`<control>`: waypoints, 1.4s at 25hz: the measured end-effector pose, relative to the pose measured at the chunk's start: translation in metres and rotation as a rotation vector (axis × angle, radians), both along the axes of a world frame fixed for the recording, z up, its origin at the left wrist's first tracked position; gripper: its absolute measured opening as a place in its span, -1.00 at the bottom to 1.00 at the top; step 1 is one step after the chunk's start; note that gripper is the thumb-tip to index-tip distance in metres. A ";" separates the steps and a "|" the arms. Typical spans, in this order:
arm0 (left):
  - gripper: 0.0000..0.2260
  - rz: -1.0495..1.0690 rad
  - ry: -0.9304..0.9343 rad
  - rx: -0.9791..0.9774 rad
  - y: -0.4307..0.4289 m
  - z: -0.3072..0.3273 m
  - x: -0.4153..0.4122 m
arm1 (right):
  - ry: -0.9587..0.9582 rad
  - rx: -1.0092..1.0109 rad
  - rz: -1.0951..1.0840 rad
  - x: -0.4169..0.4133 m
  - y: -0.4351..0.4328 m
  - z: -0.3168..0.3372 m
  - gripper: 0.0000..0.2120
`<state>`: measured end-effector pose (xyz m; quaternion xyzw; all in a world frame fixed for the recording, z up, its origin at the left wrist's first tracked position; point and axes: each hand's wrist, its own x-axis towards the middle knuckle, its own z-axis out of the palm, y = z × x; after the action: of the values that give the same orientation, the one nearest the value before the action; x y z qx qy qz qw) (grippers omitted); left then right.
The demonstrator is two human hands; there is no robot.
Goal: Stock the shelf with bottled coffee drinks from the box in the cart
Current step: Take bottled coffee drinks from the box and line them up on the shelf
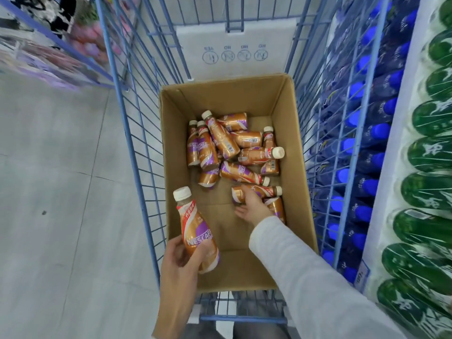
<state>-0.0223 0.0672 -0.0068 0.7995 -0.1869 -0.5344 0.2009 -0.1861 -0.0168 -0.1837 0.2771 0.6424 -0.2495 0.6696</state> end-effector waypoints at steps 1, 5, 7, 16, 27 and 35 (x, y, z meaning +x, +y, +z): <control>-0.38 0.030 0.003 0.007 0.003 0.003 0.003 | 0.005 0.028 -0.077 0.002 -0.005 -0.010 -0.25; -0.29 0.059 -0.013 0.013 0.013 0.004 0.013 | 0.104 0.072 -0.196 0.008 -0.011 -0.027 -0.29; -0.32 0.061 0.004 0.011 0.016 0.008 0.016 | 0.091 0.033 -0.147 0.014 -0.003 -0.015 -0.35; -0.57 -0.087 0.157 -0.157 -0.003 0.075 0.038 | 0.033 -0.396 -0.084 0.040 0.067 0.132 -0.48; -0.87 -0.538 0.462 -0.457 -0.008 0.172 0.059 | 0.502 -0.774 -0.188 0.058 0.153 0.316 -0.20; -0.65 -0.919 0.698 -0.493 0.064 0.242 0.021 | 0.774 -0.821 -0.454 0.058 0.297 0.394 -0.34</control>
<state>-0.0014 0.1314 0.2356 0.3461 -0.5527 -0.7368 0.1784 -0.1285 0.2803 0.2100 0.0156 0.6154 -0.6960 0.3696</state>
